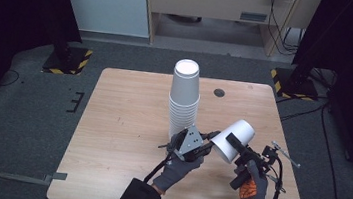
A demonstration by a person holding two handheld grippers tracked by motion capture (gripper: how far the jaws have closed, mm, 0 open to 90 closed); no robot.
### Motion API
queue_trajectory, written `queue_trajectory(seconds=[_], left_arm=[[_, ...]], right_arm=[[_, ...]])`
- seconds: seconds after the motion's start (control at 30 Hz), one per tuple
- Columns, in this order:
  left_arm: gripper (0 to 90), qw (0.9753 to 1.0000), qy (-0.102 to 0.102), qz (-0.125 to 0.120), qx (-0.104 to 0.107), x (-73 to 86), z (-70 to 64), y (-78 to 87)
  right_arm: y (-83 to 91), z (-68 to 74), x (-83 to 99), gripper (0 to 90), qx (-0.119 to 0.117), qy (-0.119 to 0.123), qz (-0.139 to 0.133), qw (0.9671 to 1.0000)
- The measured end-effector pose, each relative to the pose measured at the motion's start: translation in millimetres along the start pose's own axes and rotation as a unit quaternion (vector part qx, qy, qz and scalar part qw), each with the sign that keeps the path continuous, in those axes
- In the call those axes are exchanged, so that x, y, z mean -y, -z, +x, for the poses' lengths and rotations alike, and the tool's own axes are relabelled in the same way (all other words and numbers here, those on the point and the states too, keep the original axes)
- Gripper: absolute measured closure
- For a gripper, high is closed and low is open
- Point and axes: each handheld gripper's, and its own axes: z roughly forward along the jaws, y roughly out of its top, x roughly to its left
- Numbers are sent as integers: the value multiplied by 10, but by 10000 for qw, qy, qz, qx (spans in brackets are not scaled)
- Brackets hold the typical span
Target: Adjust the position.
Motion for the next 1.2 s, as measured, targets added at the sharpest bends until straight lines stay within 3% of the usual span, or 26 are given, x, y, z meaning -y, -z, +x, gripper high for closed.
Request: queue_trajectory(seconds=[0.13,0.57,0.67,0.8,0.97,1.2], left_arm=[[815,9999,129,23,58,-26,-9,37],[830,9999,68,112,52,-29,-9,150],[827,9999,79,56,64,-3,6,137],[792,9997,225,-13,63,30,53,121],[785,9997,252,-7,47,49,76,90],[825,9998,10,173,-6,66,51,70]], right_arm=[[8,5,-31,38,-42,51,-31,10000],[-5,0,-60,31,-79,158,-61,9998],[-12,-10,-24,33,-67,49,-153,9998],[-22,-30,4,40,-23,17,-44,10000],[-67,-20,65,53,3,4,104,9999],[-85,-10,80,57,32,101,183,9998]])
